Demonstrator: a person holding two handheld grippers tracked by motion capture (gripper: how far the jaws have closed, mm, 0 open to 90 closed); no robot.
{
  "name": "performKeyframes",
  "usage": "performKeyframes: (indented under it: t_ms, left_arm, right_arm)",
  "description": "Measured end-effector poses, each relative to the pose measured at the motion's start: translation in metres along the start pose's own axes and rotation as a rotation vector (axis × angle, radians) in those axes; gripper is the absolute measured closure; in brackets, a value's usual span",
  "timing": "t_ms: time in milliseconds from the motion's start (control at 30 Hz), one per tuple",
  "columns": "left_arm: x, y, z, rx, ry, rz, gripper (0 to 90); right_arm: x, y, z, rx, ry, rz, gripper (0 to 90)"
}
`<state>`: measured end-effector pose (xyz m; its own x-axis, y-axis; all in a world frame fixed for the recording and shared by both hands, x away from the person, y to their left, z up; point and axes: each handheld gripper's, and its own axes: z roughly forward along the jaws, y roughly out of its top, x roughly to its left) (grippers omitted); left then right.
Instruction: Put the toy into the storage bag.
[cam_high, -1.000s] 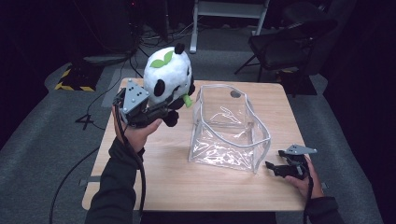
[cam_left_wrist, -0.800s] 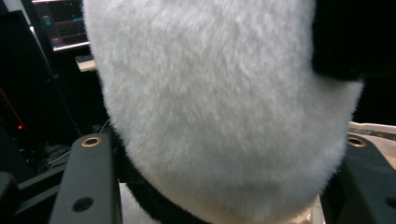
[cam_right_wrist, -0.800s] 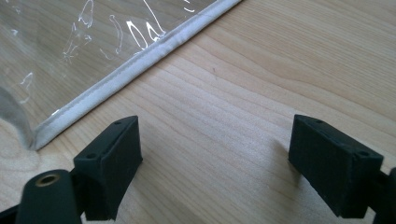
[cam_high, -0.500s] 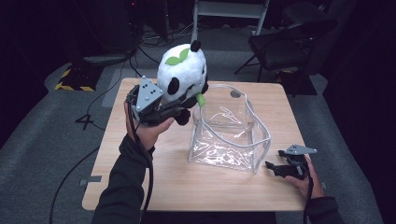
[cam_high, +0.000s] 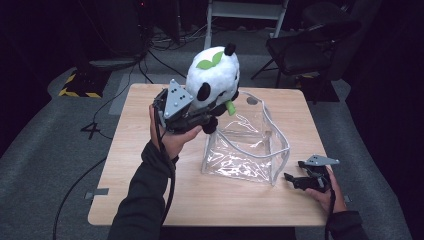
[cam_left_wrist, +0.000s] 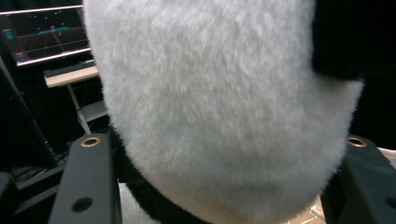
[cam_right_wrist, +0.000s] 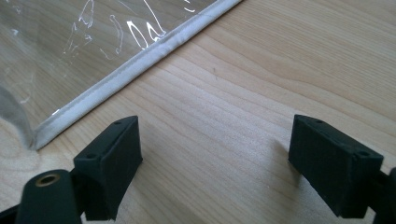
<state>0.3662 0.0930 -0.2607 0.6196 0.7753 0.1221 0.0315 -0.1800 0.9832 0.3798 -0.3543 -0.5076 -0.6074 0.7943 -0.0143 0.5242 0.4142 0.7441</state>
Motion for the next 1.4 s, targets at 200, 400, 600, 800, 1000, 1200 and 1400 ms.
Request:
performKeyframes:
  t_ms: [200, 400, 600, 800, 1000, 1200, 1400]
  left_arm:
    - [-0.006, 0.009, 0.007, 0.001, -0.009, 0.018, 37.4]
    - [-0.012, 0.015, 0.012, -0.006, -0.030, 0.030, 37.4]
    - [-0.019, 0.020, 0.019, -0.017, -0.051, 0.024, 37.4]
    - [-0.025, 0.023, 0.024, -0.020, -0.069, 0.032, 37.4]
    - [-0.030, 0.024, 0.032, -0.018, -0.084, 0.021, 37.3]
    - [-0.037, 0.022, 0.041, -0.019, -0.105, -0.010, 36.9]
    - [-0.045, 0.013, 0.052, 0.003, -0.124, -0.027, 36.7]
  right_arm:
    - [0.000, 0.000, 0.000, 0.001, 0.001, 0.001, 17.0]
    - [0.000, 0.000, 0.000, 0.000, 0.001, 0.001, 17.0]
    - [0.000, 0.000, 0.000, 0.000, 0.001, 0.001, 17.0]
    - [0.000, 0.000, 0.000, 0.001, 0.001, 0.002, 17.0]
    - [0.000, 0.000, 0.000, 0.000, 0.001, 0.001, 17.0]
    - [0.000, 0.000, 0.000, 0.000, 0.001, 0.002, 17.0]
    - [0.000, 0.000, 0.000, 0.000, 0.001, 0.000, 16.9]
